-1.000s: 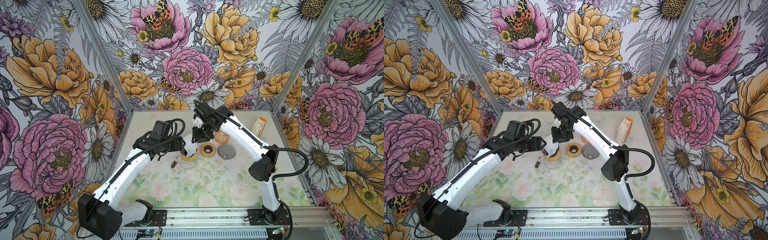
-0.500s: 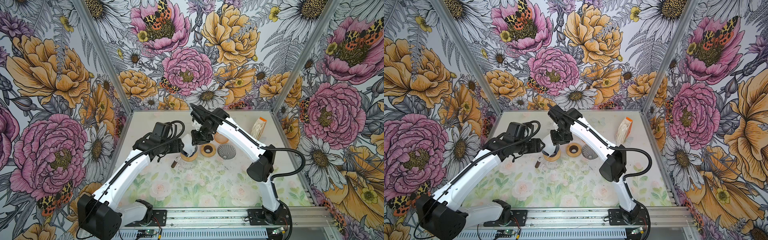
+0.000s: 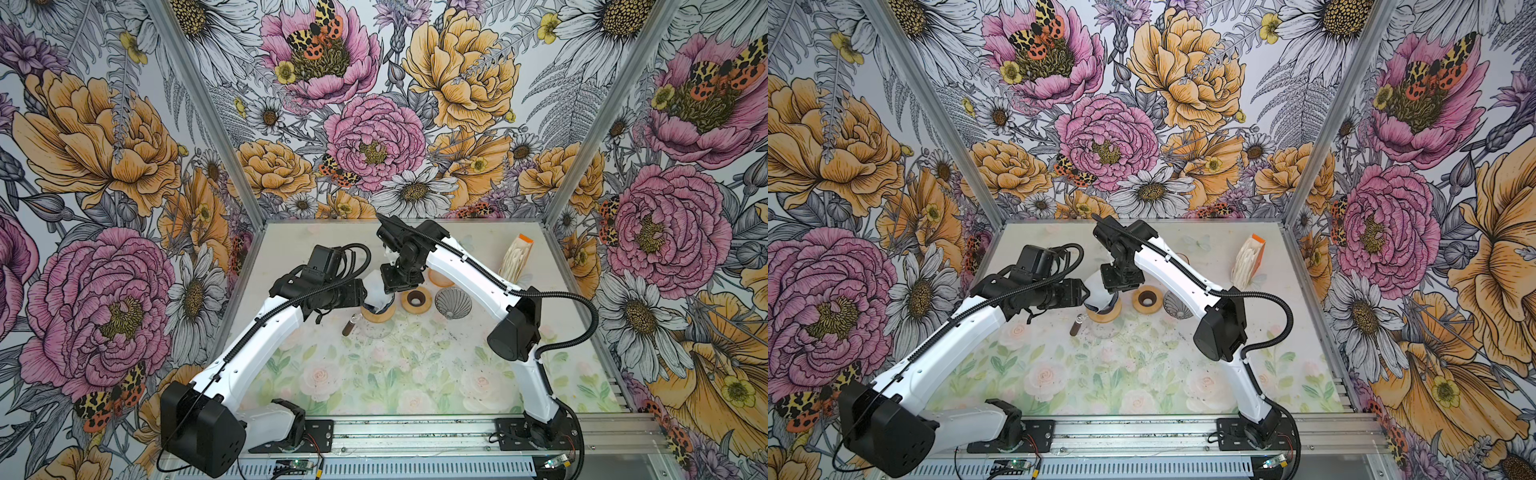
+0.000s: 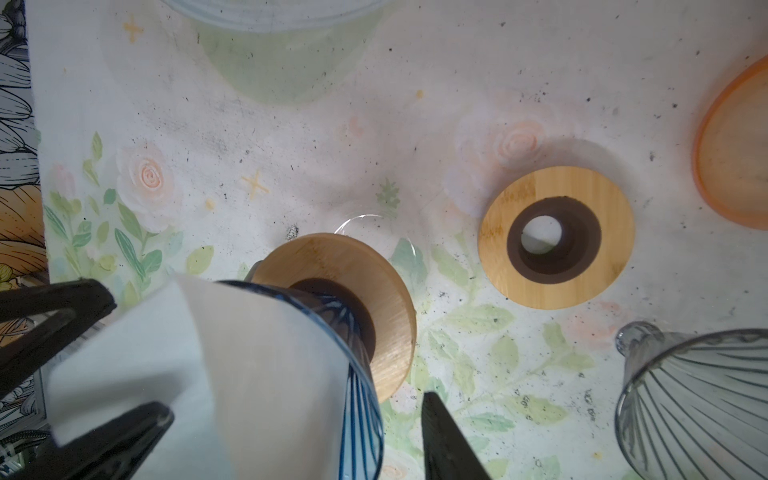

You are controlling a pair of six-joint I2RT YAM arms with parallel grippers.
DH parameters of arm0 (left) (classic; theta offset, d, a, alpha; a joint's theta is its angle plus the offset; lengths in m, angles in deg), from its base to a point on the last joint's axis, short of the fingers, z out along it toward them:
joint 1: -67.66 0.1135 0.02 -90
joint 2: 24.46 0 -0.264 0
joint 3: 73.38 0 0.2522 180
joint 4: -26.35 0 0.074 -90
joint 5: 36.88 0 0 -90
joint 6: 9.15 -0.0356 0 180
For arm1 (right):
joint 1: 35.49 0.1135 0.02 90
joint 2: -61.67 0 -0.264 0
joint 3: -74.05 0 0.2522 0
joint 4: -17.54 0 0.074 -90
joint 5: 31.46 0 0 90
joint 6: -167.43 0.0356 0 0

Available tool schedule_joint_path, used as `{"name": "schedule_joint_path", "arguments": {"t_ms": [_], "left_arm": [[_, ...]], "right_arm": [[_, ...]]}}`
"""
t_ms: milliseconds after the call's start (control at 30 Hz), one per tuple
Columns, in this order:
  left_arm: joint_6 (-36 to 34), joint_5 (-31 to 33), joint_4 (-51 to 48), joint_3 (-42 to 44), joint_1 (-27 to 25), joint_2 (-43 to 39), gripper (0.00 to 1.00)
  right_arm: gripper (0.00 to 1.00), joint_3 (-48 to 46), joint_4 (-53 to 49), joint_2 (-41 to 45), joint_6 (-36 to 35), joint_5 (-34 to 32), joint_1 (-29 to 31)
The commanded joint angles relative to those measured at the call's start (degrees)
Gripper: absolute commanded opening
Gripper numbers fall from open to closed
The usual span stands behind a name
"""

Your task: Place the coffee filter in the dripper

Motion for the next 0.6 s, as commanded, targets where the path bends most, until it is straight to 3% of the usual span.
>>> {"name": "schedule_joint_path", "arguments": {"t_ms": [0,567], "left_arm": [[-0.95,-0.98,0.43,-1.73,0.42,0.56,0.68],[-1.14,-1.46,1.08,-1.44,0.67,2.02,0.69]], "right_arm": [[0.38,-1.60,3.04,-0.04,0.07,0.33,0.40],[0.37,-12.46,12.01,3.67,2.25,3.08,0.42]]}}
